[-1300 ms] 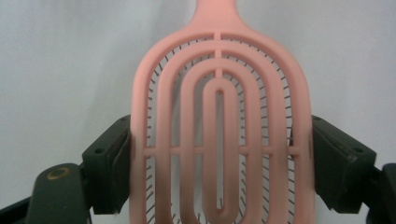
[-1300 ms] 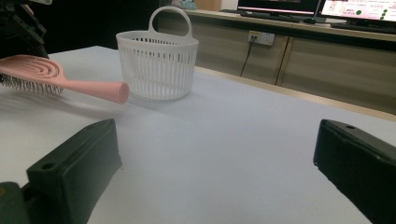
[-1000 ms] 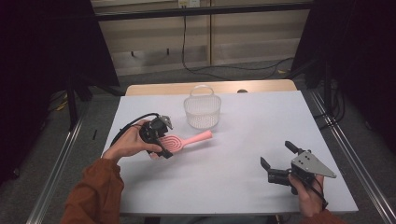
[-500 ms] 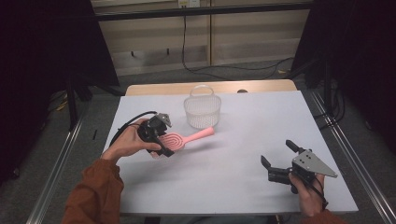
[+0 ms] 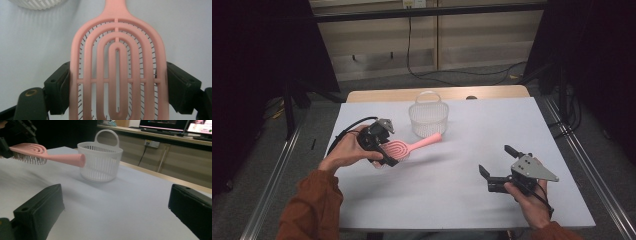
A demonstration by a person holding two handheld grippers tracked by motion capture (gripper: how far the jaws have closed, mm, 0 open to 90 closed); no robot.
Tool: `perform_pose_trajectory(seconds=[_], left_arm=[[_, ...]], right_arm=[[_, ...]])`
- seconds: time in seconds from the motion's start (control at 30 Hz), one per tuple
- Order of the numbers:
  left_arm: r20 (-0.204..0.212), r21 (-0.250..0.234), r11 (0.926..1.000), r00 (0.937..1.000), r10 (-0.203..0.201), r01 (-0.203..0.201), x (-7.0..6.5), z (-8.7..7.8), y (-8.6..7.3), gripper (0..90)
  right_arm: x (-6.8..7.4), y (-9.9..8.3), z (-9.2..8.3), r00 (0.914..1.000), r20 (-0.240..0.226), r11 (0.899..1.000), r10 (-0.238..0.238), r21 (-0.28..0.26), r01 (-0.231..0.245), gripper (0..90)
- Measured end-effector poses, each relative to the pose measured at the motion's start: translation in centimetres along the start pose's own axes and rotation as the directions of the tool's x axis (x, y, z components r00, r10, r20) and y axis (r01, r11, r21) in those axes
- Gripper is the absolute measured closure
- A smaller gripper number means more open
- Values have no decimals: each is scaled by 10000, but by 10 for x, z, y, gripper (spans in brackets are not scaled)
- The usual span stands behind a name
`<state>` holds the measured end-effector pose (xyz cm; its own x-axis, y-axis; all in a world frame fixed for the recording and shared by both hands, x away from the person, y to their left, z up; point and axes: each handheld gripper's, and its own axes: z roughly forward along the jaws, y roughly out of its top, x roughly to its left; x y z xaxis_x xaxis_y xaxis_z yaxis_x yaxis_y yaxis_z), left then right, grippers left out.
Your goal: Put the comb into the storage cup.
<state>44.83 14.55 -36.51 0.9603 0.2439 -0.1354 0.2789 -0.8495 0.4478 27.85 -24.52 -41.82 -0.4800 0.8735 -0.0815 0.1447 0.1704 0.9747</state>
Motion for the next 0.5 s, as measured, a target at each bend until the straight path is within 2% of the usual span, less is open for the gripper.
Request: perform_pose_trajectory(seconds=[0.1,0.13,0.2,0.23,0.3,0.4,0.5], left_arm=[[96,-64,10000,9999,44,-44,-1,-2,2,198],[129,-107,9999,9999,98,-97,-3,-3,4,198],[75,-135,9998,9999,114,-113,-4,-4,5,198],[168,-185,9997,9998,133,-130,-5,-5,7,198],[175,-316,9995,9998,25,-19,-5,-7,9,198],[205,-479,9988,9998,-26,36,-5,-9,10,198],[153,-468,9989,9999,10,-3,-6,-10,12,198]], right_arm=[[4,3,4,9998,-164,9999,-148,-25,148,0],[9,7,10,9984,-378,9991,-428,-7,428,0],[11,9,12,9974,-486,9985,-538,17,540,0],[16,12,18,9940,-628,9958,-901,88,908,0],[21,15,23,9900,-816,9931,-1148,142,1163,0],[26,18,31,9859,-1063,9912,-1295,150,1319,0],[30,21,38,9845,-1053,9896,-1404,153,1428,0]])
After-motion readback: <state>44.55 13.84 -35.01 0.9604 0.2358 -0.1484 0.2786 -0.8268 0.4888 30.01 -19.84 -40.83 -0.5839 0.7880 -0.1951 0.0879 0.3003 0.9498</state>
